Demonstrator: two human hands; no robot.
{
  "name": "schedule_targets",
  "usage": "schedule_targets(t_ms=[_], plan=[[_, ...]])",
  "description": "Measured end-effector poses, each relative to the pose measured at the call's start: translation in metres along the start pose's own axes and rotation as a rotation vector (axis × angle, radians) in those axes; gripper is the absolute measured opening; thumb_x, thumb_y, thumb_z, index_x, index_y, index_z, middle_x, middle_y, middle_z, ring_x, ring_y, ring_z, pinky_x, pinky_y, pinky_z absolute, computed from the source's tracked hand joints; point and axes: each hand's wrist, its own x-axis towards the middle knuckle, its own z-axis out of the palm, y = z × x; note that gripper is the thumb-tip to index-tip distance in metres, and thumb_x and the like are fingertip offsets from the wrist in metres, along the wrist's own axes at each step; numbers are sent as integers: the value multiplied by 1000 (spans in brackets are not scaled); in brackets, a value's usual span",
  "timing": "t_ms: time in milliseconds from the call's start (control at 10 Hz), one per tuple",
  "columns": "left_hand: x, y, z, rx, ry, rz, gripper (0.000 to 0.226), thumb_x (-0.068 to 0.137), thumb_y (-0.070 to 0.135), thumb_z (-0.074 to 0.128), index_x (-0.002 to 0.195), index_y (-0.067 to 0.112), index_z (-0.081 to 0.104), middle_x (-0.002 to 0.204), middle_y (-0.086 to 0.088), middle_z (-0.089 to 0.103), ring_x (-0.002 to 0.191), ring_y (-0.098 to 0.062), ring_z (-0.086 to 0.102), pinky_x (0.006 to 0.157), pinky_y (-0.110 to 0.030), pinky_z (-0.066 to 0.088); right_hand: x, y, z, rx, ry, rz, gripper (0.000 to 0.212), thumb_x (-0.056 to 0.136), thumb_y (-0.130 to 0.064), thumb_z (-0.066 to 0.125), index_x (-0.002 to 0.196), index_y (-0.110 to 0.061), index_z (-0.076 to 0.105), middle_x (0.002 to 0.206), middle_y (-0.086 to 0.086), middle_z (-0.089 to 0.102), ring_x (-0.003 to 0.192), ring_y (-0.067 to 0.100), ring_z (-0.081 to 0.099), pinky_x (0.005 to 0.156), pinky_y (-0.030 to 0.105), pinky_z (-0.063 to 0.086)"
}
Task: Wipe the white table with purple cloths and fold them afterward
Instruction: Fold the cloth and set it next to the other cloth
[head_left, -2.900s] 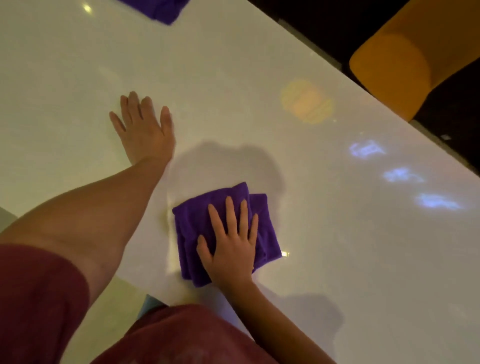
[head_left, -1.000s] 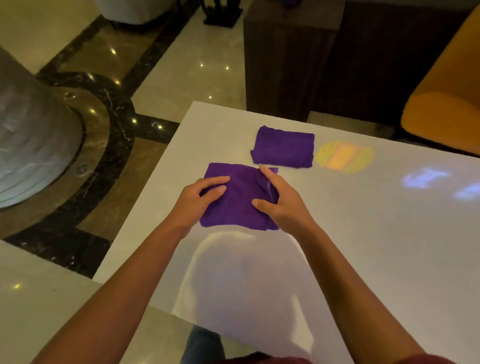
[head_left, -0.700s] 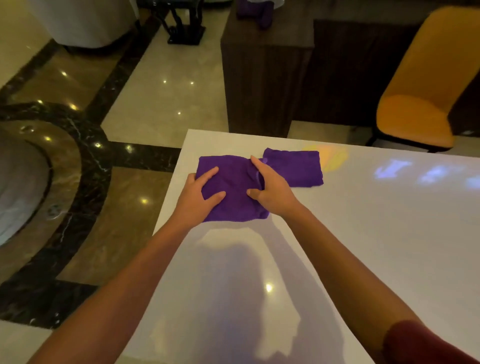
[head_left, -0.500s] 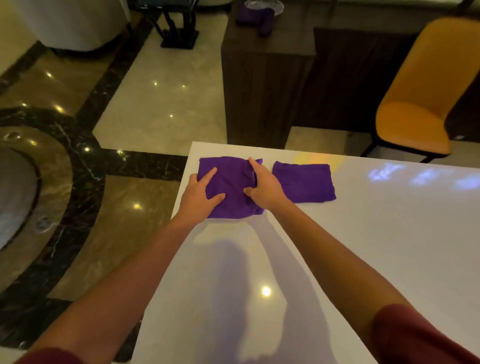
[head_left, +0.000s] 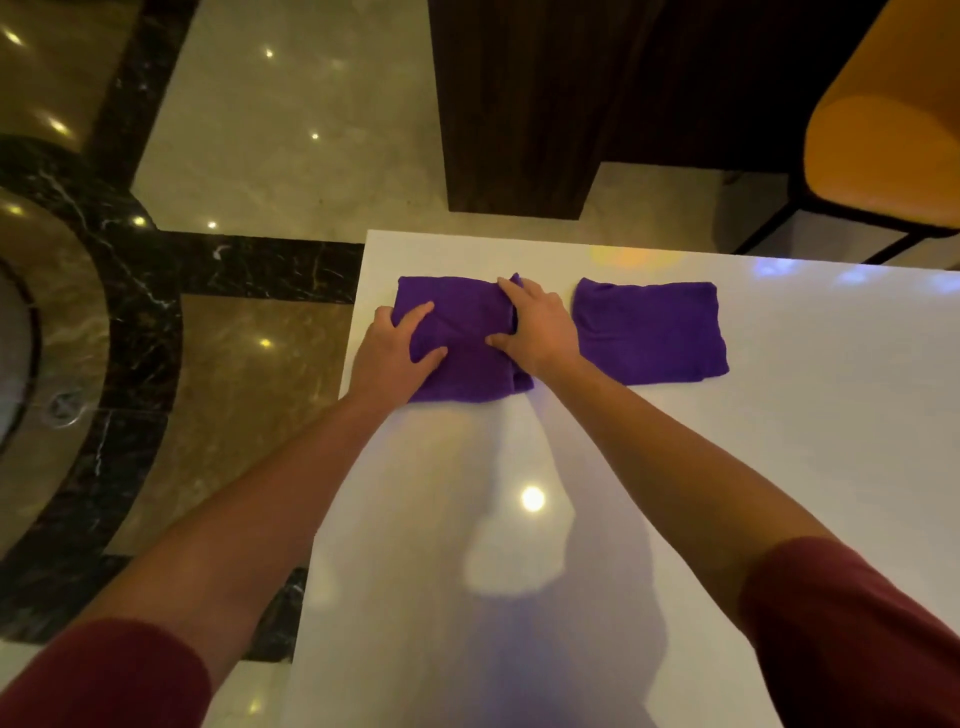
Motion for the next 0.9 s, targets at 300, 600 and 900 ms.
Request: schedule_targets(t_ms=[300,600,900], plan=[[12,9,-2,196,261,163,56,105,36,46,155,12,42,168,-13,29,157,-35,21,126,-55,23,-20,-28,12,-13,361,-90,62,99,-38,58,157,-19,43,172,10,28,160,35,19,128,56,16],[11,-3,30,301,35,173,65,110,47,25,165,14,20,172,-10,18,160,-32,10,129,-54,13,-27,-6,62,-173,169,-46,73,107,-61,21,168,-22,14,177,7,9,164,31,1,132,53,5],[11,42,-28,243,73,120,59,109,45,37,158,11,37,169,-14,25,158,-32,20,129,-52,17,-35,-34,-23,-89,145,-34,68,108,-57,38,165,-21,27,176,10,13,162,36,11,130,52,17]])
